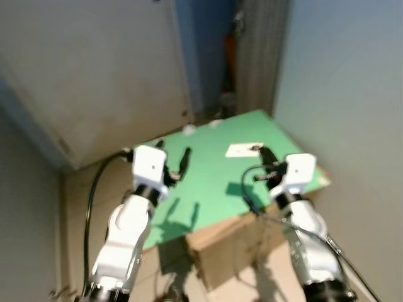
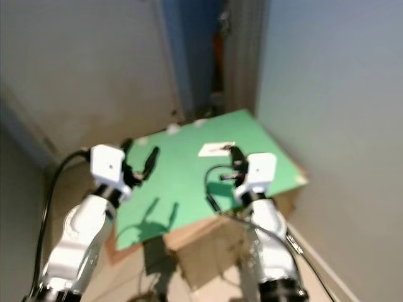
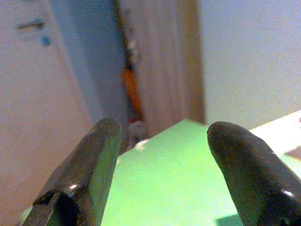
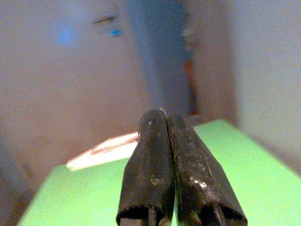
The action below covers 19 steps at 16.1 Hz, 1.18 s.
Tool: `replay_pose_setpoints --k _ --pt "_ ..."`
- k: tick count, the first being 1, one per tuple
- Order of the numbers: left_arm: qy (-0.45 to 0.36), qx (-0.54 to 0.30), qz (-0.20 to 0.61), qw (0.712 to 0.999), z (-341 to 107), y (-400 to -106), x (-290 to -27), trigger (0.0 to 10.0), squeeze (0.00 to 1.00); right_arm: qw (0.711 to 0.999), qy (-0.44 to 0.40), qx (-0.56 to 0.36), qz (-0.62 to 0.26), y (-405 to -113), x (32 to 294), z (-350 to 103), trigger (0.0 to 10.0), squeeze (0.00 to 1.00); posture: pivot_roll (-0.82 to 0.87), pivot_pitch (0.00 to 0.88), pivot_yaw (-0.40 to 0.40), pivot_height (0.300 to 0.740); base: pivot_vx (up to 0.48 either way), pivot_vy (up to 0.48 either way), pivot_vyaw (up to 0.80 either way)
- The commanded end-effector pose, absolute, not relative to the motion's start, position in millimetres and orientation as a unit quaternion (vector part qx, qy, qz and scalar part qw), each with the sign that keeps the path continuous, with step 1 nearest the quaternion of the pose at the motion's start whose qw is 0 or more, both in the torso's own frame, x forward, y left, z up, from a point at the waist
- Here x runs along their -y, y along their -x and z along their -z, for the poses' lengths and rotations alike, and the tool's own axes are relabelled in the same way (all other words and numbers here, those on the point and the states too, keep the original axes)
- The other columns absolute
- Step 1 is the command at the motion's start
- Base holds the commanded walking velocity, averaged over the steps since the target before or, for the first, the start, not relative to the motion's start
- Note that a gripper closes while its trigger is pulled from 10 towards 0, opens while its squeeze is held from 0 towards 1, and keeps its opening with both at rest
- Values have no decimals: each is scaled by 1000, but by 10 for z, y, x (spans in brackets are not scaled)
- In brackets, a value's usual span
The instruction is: Hang keys on a hook
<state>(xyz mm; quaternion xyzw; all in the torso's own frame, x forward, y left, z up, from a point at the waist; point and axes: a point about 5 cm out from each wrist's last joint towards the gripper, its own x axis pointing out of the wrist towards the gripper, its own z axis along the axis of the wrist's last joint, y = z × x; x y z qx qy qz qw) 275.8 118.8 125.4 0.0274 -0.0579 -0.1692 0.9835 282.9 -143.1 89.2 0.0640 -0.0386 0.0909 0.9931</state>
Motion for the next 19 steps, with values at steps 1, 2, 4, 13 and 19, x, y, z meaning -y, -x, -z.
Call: replay_pose_setpoints --k 1,2,4,13,19 --pt "-36 50 162 985 -1238 -2793 -1259 10000 0 993 -66 35 -97 -2838 1371 -886 0 0 -199 43 132 736 0 -458 0" --pt "-37 52 165 984 -1243 -2805 -1255 10000 0 993 -64 35 -97 -2840 1372 -886 0 0 -200 43 131 736 0 -458 0" --pt "-34 57 162 984 -1249 -2810 -1248 10000 0 993 -57 36 -99 -2842 1385 -879 0 0 -198 34 131 736 0 -225 0" --pt "-51 58 184 980 -1243 -2867 -1259 10000 0 993 -59 27 -102 -2852 1360 -821 0 0 -207 14 149 736 0 0 -685" --pt "-64 42 185 980 -1135 -2838 -1296 10000 0 992 -62 20 -111 -2836 1361 -781 0 0 -196 19 128 736 0 0 -775"
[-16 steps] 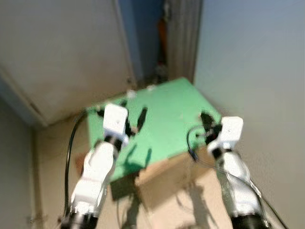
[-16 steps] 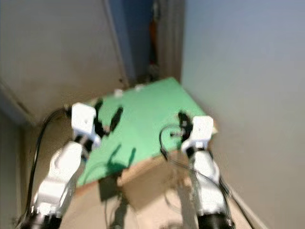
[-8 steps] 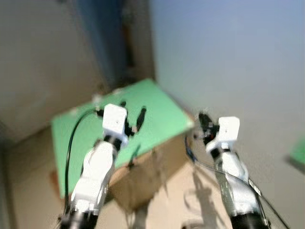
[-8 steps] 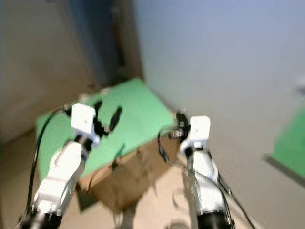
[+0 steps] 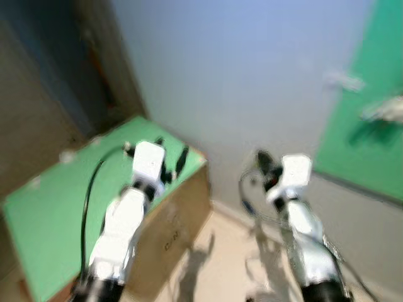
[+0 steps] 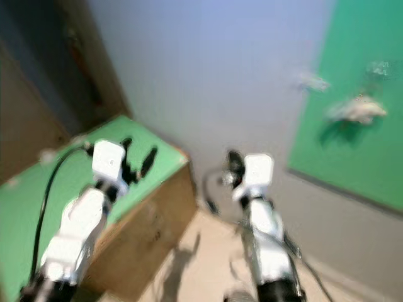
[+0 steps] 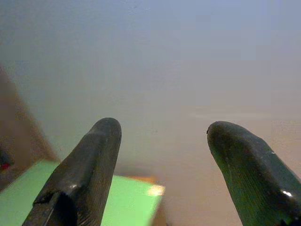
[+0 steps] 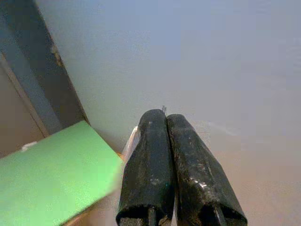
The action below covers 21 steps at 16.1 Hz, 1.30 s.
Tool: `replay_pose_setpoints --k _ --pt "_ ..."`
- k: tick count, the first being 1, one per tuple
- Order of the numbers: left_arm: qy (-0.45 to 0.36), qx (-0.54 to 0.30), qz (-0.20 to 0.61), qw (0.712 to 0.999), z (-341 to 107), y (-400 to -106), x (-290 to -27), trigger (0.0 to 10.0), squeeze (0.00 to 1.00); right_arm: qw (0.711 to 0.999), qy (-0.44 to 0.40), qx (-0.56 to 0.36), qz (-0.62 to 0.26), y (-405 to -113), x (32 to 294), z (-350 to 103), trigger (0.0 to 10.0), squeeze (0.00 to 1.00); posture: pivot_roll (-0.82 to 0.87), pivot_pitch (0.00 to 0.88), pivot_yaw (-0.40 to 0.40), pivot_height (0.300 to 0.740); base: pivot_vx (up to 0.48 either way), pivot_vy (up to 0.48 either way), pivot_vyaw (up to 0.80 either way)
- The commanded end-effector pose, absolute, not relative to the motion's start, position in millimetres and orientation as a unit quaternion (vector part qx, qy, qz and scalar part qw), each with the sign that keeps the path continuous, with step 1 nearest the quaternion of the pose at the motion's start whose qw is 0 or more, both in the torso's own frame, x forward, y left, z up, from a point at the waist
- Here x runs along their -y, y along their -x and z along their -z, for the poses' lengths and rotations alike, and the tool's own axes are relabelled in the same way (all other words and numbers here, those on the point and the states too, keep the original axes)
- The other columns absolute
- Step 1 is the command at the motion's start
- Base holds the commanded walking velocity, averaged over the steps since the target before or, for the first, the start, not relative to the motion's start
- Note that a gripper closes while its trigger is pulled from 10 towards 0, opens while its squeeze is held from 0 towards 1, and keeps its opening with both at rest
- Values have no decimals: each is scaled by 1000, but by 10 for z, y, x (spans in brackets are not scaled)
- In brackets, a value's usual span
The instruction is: Hang keys on a hook
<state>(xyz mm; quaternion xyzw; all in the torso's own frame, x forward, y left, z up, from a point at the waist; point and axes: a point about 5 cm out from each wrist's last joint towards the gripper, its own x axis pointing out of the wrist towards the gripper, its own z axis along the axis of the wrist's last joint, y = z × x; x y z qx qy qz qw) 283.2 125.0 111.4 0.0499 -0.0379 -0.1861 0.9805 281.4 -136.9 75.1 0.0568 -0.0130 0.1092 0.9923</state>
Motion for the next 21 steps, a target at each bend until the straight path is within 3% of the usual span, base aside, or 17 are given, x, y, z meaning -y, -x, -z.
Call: replay_pose_setpoints --k 1,21 --pt "-62 42 187 980 -1131 -2833 -1285 10000 0 992 -62 20 -112 -2838 1358 -782 0 0 -195 20 126 736 0 0 -769" --pt "-66 44 225 971 -1106 -2830 -1241 10000 0 991 -65 11 -116 -2847 1390 -737 0 0 -208 12 131 736 0 0 -773"
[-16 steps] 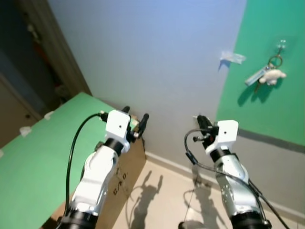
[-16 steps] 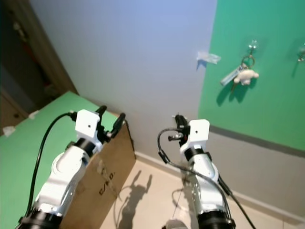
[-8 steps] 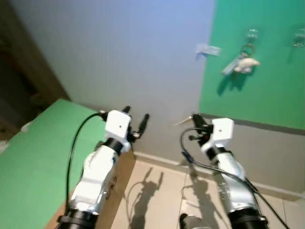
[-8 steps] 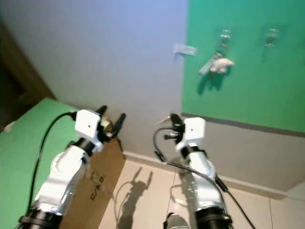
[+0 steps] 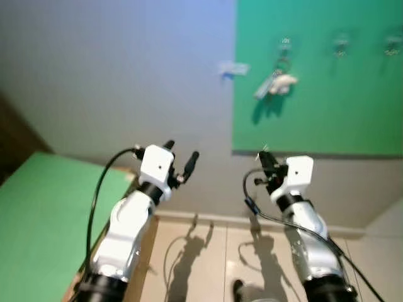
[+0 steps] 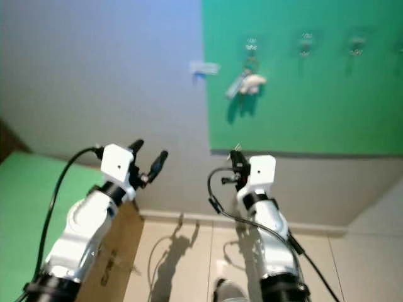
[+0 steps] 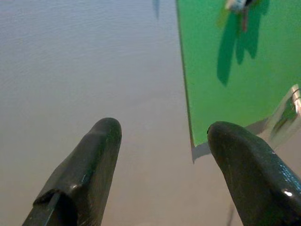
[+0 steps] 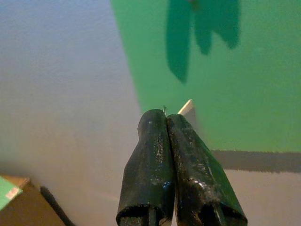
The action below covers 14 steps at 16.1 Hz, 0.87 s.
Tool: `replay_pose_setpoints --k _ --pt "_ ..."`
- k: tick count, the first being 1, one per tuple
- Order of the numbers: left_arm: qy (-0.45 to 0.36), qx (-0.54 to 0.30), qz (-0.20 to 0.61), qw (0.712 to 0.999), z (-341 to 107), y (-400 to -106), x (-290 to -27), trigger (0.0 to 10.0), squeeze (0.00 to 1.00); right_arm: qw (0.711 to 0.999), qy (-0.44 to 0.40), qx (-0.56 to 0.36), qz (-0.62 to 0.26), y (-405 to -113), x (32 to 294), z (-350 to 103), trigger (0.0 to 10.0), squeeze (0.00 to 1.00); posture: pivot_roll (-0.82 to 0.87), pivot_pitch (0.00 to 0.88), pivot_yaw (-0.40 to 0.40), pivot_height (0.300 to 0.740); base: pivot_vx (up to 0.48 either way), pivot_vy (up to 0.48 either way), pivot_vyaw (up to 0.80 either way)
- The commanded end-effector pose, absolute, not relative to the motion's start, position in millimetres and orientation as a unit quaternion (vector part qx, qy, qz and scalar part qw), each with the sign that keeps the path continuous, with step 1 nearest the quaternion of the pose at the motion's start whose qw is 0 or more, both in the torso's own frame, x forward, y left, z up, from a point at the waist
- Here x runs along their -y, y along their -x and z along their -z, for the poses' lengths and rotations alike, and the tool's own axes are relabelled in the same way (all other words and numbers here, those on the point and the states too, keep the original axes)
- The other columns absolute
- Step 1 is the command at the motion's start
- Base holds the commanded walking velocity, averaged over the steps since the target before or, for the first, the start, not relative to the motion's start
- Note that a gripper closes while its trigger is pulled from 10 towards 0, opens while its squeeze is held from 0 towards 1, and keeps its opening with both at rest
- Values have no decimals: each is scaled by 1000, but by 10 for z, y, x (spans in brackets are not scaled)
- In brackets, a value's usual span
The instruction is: Hang keys on a hook
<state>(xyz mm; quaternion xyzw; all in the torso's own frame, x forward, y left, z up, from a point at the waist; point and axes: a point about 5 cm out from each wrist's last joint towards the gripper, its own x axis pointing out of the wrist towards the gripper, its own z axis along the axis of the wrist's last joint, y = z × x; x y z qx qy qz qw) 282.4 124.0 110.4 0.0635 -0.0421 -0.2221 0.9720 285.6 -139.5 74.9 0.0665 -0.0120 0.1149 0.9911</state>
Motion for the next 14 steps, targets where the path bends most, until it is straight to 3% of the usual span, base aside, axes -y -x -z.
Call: replay_pose_setpoints --k 1,9,14 --pt "-68 44 226 971 -1106 -2830 -1243 10000 0 991 -65 10 -117 -2847 1387 -734 0 0 -208 10 132 736 0 0 -775" --pt "-70 50 234 968 -1125 -2850 -1230 10000 0 992 -49 8 -118 -2861 1402 -727 0 0 -212 0 129 736 0 0 -741" --pt "-74 50 213 973 -1109 -2853 -1241 10000 0 992 -46 6 -116 -2878 1415 -728 0 0 -212 7 128 736 0 0 0"
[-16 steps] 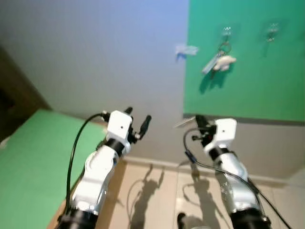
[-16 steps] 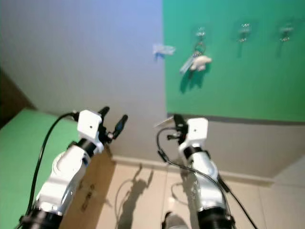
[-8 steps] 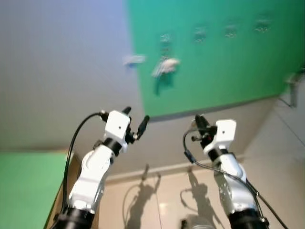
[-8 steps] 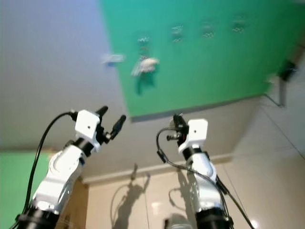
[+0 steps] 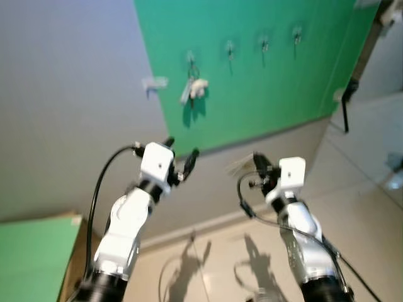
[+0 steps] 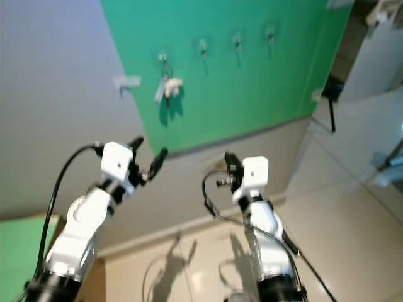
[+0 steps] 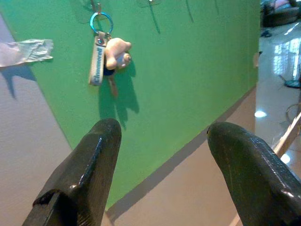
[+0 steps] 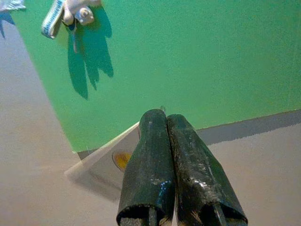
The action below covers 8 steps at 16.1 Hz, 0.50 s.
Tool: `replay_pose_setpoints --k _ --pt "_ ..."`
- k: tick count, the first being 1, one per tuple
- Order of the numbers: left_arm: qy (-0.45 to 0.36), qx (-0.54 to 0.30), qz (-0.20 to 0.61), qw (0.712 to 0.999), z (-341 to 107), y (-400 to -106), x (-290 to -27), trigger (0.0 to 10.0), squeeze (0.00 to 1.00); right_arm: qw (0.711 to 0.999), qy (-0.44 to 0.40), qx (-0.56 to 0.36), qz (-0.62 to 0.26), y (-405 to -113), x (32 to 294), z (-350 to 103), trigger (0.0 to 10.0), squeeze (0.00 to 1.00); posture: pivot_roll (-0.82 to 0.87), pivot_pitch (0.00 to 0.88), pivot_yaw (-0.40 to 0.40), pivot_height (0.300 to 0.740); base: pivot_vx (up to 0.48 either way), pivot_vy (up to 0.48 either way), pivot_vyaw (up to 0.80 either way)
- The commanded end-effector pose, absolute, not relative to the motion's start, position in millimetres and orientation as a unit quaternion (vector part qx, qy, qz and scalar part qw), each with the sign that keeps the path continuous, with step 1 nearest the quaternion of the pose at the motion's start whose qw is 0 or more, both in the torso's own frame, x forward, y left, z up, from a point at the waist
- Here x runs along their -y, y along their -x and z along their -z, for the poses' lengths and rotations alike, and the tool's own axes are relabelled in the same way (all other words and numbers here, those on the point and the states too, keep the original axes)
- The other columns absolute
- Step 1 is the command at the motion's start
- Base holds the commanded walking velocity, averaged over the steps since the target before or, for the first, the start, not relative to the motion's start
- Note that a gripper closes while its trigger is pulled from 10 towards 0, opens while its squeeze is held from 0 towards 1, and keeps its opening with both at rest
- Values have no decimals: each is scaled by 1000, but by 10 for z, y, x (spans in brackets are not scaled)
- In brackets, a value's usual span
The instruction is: Hang keys on a hook
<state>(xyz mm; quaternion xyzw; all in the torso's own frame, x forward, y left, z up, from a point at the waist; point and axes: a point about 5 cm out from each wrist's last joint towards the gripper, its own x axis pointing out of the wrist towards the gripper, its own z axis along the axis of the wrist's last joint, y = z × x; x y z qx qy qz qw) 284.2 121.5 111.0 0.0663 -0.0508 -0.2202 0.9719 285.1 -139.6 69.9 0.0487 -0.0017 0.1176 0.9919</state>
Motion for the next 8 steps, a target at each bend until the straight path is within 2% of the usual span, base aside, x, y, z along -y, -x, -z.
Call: replay_pose_setpoints --k 1,4,5,6,8 --pt "-72 48 208 974 -1098 -2852 -1239 10000 0 992 -44 4 -119 -2881 1418 -723 0 0 -210 12 124 736 0 0 0" --pt "-76 45 201 976 -1085 -2853 -1241 10000 0 992 -38 -6 -120 -2889 1409 -708 0 0 -209 15 124 736 0 0 0" --pt "-76 44 199 976 -1082 -2855 -1245 10000 0 993 -26 -13 -113 -2897 1409 -690 4510 0 -209 16 124 736 0 0 0" --pt "-79 45 194 977 -1084 -2859 -1254 10000 0 994 -23 -19 -108 -2906 1411 -673 10000 0 -208 17 124 736 0 0 0" --pt "-82 52 198 975 -1104 -2862 -1221 10000 0 994 -18 -19 -108 -2908 1412 -676 10000 0 -209 18 124 736 0 0 0"
